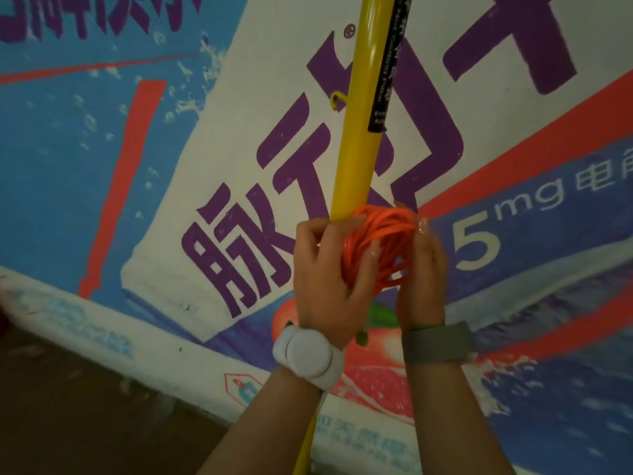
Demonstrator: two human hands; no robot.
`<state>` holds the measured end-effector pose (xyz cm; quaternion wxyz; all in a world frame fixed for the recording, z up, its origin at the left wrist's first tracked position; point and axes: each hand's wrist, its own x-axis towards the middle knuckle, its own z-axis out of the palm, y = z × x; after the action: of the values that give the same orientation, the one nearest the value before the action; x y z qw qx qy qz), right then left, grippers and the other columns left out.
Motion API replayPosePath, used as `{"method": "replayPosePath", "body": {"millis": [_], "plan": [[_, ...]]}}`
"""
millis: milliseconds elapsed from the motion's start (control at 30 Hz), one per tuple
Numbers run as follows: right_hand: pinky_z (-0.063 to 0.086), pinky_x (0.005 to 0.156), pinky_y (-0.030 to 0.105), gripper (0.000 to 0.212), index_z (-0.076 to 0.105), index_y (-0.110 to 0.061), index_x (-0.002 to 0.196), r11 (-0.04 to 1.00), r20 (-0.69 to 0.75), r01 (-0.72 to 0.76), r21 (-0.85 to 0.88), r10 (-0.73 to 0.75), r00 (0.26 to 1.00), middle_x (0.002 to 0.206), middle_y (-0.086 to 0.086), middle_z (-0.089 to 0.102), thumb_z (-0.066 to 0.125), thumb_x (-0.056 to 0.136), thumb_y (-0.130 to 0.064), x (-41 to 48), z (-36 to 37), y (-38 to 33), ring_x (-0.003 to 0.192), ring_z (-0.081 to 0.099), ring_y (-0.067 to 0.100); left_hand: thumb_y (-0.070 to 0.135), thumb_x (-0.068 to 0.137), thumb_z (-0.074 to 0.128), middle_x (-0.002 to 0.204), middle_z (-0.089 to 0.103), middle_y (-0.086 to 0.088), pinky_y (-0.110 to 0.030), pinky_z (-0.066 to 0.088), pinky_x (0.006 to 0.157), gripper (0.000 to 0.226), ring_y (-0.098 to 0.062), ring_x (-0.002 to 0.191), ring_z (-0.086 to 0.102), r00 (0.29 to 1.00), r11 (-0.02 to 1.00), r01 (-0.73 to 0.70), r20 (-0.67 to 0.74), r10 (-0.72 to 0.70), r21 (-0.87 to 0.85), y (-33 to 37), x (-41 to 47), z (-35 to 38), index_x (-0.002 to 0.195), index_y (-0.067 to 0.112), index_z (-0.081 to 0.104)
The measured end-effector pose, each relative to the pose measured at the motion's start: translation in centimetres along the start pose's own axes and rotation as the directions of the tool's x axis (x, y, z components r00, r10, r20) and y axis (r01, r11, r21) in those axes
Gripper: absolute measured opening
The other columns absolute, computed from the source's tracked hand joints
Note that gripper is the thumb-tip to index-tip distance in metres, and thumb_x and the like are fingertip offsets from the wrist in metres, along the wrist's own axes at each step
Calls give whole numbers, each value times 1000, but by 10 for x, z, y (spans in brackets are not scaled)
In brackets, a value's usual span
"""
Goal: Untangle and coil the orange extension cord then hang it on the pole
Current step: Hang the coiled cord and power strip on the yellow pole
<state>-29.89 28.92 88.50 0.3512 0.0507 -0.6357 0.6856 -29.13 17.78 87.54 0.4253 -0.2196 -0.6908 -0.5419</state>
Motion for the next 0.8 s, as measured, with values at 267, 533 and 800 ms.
{"method": "replayPosePath", "body": {"millis": [267, 533, 800], "plan": [[41, 107, 41, 41, 47, -28, 135, 995, -262, 86, -44, -94, 961, 140, -8, 50, 32, 100, -42, -17, 8, 6, 127, 48, 7, 44, 89, 57, 128, 42, 4, -17, 47, 85, 59, -9, 112, 50, 993, 992, 113, 52, -110, -47, 3, -14, -9, 139, 22, 35], [50, 81, 18, 41, 49, -19, 134, 988, -380, -141, 57, 152, 912, 129, 3, 57, 32, 101, -38, -73, 0, 79, 121, 53, 16, 47, 82, 59, 118, 47, -1, -16, 42, 86, 60, -9, 104, 49, 974, 982, 189, 124, -189, 11, -41, -71, -24, 129, 11, 46], [40, 73, 35, 27, 46, -28, 77, 883, -630, -454, -117, 288, 721, 74, -7, 53, 36, 102, -26, -165, -20, 194, 70, 51, 16, 37, 86, 45, 106, 53, -10, -37, 45, 81, 42, -23, 93, 53, 894, 881, 413, 80, -440, 230, -125, -170, -51, 111, 6, 55]]}}
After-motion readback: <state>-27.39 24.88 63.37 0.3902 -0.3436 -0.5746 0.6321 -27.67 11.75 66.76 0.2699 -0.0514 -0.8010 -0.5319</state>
